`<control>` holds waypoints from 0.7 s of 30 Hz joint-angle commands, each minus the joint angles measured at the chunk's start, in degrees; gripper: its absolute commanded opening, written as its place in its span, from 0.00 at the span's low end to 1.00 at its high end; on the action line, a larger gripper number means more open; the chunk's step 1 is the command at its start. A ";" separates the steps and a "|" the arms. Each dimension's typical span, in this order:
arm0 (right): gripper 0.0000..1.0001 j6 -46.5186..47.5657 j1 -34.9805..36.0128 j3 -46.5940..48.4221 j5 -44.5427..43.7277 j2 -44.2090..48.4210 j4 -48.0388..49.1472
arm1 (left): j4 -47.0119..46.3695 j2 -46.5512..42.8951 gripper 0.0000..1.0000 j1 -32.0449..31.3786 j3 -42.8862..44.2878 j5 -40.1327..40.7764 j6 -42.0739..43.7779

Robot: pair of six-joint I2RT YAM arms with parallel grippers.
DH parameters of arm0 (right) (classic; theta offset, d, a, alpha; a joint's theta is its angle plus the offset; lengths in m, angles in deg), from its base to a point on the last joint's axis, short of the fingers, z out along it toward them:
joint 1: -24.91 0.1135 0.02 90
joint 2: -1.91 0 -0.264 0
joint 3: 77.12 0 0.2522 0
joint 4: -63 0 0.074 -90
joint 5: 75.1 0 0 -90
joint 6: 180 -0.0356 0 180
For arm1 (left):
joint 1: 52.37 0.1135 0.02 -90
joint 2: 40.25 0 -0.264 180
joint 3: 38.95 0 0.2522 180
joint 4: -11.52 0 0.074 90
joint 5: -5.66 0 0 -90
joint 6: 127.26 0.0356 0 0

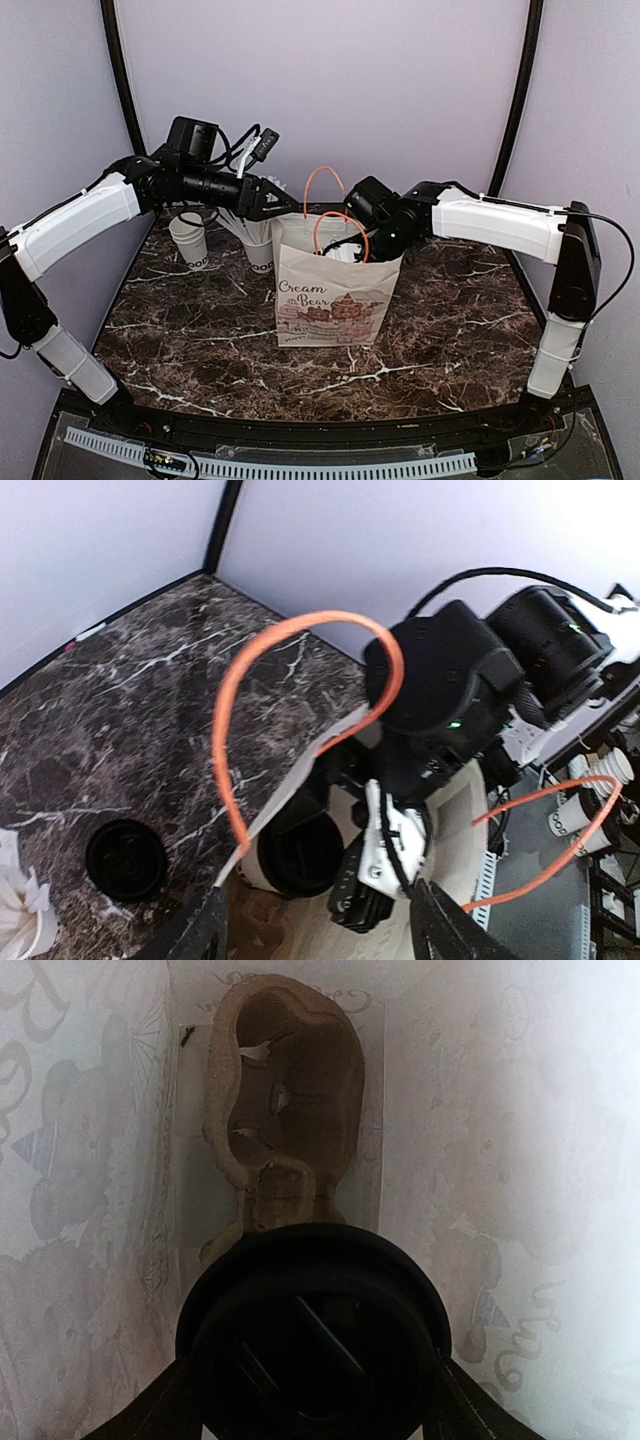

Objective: Pack the takeout coffee

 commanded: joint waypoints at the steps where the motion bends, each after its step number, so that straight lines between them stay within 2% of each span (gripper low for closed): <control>1: 0.71 -3.43 0.47 -6.05 1.46 -6.61 -0.96 | 9.87 1.09 0.66 0.14 4.38 8.55 -2.43; 8: 0.71 -8.55 0.93 -3.11 1.09 -9.24 -2.30 | 18.64 5.77 0.67 0.09 10.73 8.56 -6.55; 12: 0.72 -11.75 3.86 -0.47 -3.89 -9.94 -5.85 | 23.84 6.05 0.66 0.05 12.47 13.03 -8.25; 16: 0.72 -14.37 6.24 0.42 -5.58 -9.70 -7.88 | 28.25 6.41 0.55 -0.02 13.93 15.48 -10.36; 17: 0.73 -14.45 6.87 -0.21 -6.09 -9.26 -7.48 | 29.05 6.29 0.49 -0.03 13.95 16.15 -10.67; 21: 0.74 -14.98 8.61 -2.07 -9.99 -8.28 -6.64 | 32.91 7.01 0.43 -0.47 15.31 18.29 -12.41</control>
